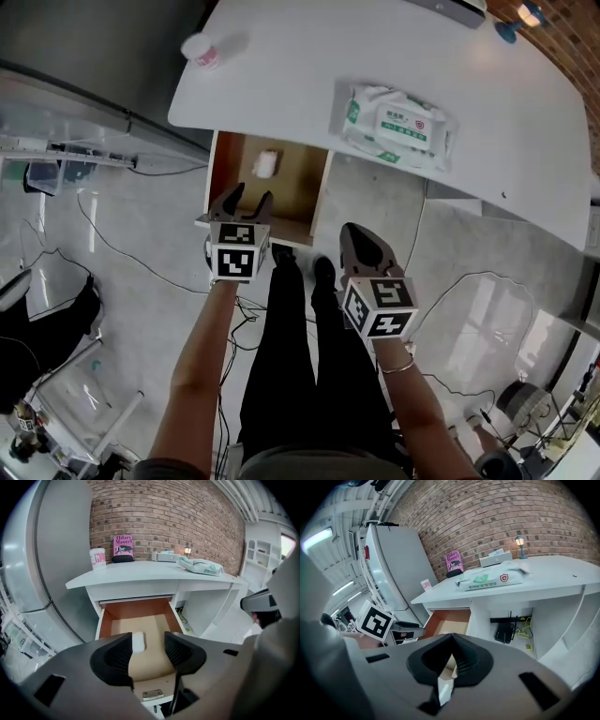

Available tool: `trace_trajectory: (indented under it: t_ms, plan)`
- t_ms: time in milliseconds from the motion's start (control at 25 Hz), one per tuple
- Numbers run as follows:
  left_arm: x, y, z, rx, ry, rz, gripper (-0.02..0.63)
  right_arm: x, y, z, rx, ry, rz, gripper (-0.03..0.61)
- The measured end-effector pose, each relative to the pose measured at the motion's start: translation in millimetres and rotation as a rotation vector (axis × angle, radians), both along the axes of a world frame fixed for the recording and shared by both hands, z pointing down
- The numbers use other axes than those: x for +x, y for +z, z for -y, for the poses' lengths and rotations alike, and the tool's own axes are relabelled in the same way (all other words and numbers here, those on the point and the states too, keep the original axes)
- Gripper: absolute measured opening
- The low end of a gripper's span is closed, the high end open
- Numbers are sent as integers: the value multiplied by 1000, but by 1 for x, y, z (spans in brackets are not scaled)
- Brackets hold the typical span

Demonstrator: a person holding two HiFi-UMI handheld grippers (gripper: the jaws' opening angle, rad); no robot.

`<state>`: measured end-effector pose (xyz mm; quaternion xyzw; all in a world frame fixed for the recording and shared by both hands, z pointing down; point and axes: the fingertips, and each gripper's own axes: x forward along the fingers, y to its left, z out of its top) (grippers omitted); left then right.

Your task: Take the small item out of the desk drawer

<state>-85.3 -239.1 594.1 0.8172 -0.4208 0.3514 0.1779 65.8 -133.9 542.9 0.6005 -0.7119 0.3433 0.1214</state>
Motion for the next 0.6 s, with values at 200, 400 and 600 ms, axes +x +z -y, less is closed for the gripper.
trace_trajectory:
  t_ms: [200,400,600]
  plan:
    - [3,18,13,-9,32,57,206,4,12,-3,-16,22,8,6]
    - [8,37,23,-26,75,109,206,9,25,-5,-31,66,31,6]
    - [10,54,33,-47,111,162,206,14,37,-7,-49,106,49,6]
